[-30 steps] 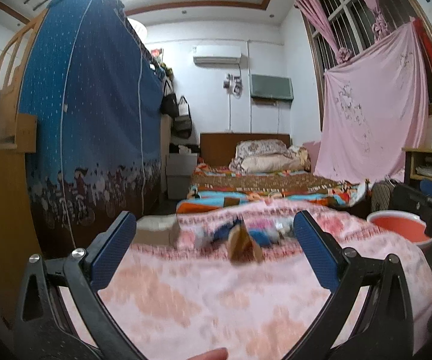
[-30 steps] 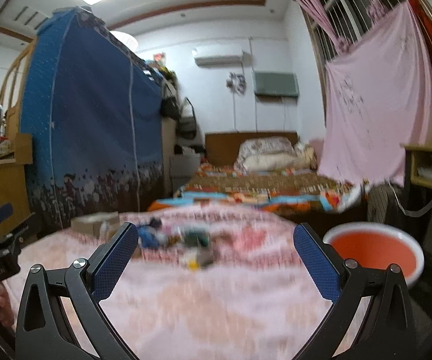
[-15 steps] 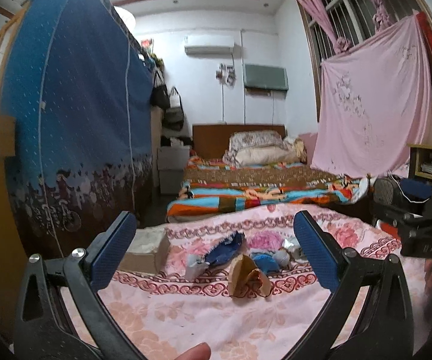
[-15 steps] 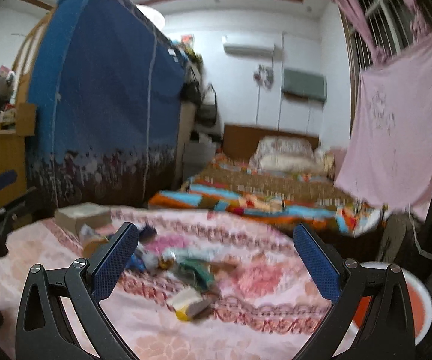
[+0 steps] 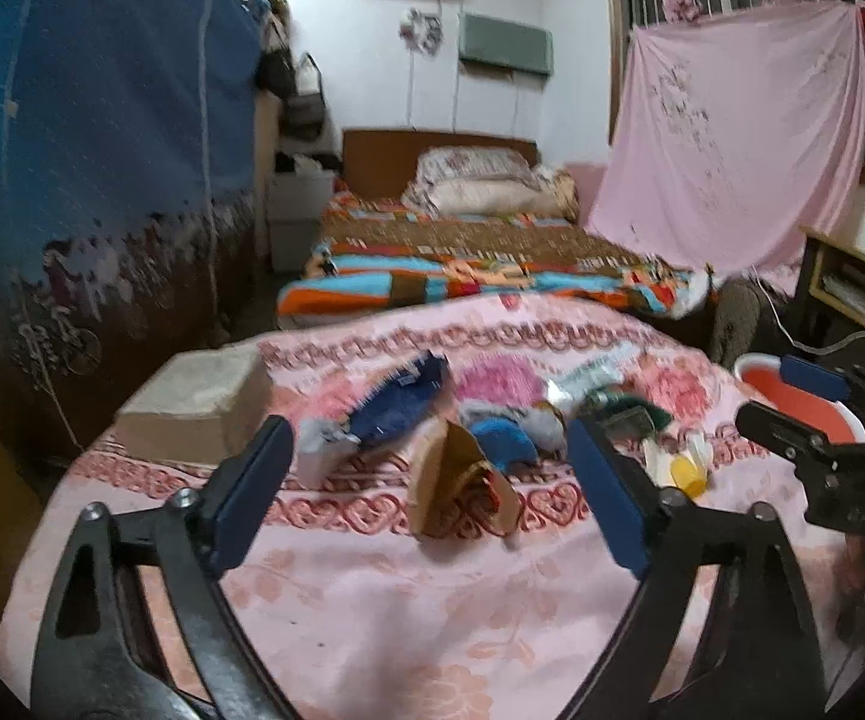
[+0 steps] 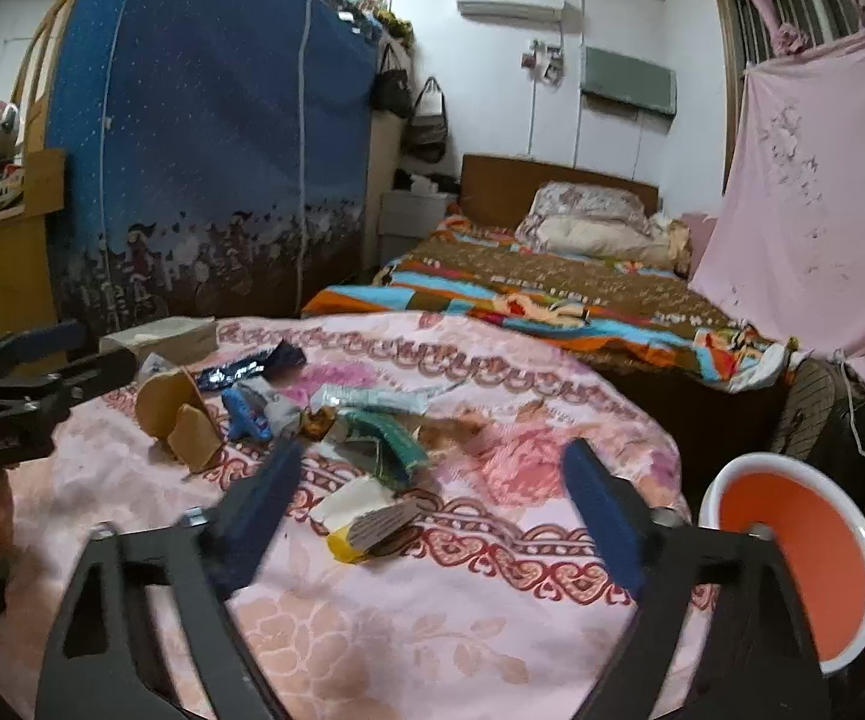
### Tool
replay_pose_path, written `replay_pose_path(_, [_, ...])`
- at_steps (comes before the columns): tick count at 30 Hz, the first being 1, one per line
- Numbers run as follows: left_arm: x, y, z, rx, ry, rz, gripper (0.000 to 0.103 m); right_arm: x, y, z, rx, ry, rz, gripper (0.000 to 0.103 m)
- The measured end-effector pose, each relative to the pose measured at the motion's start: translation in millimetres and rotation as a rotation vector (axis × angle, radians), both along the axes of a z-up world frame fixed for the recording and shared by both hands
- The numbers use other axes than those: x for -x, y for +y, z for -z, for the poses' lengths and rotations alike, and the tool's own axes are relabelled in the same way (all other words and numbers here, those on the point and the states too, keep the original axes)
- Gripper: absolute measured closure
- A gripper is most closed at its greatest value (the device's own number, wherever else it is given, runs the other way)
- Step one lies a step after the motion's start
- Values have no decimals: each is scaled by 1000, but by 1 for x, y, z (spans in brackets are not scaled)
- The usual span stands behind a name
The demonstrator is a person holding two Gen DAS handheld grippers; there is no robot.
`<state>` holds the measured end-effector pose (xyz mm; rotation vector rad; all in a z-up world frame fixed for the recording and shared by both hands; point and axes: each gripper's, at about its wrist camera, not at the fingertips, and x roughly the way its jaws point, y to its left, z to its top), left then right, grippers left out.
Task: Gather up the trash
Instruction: 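Reach the left tool to the tan cardboard piece and close on it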
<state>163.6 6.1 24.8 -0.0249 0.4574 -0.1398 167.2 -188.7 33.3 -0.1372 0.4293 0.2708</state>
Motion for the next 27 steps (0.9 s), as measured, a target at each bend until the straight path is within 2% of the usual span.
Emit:
replay_pose_path(2, [-7,-3,4,-7,39,20,43,-6,1,5,-6,45,-9,30])
replay_pose_path(4, [-15,-6,9,-9,95,35,50,-9,1,9,-9,81,-13,44])
replay_pose_path(7, [-25,-4,15,3,156,43,59,-10,1,10,-19,93,-31,60])
replay_pose_path(9, [-29,-2,19,21,189,53,66,-8,2,8,-33,92,-61,66])
replay_pose_path(11, [-32,1,21,35,213,57,80,-7,5,8,-51,95,-103,70])
replay_pose_path(15, [-34,2,25,54,238,75,92,-6,17,11,-47,122,-170,81])
replay_pose_path(17, [-33,1,24,55,235,85,100,-8,22,15,-29,154,-186,83])
replay_pose_path(22, [-29,-1,23,61,219,102,103,-15,23,27,-9,231,-176,84])
replay_pose_path(27, [-30,1,24,65,226,98,103,-13,13,29,-4,245,-134,84])
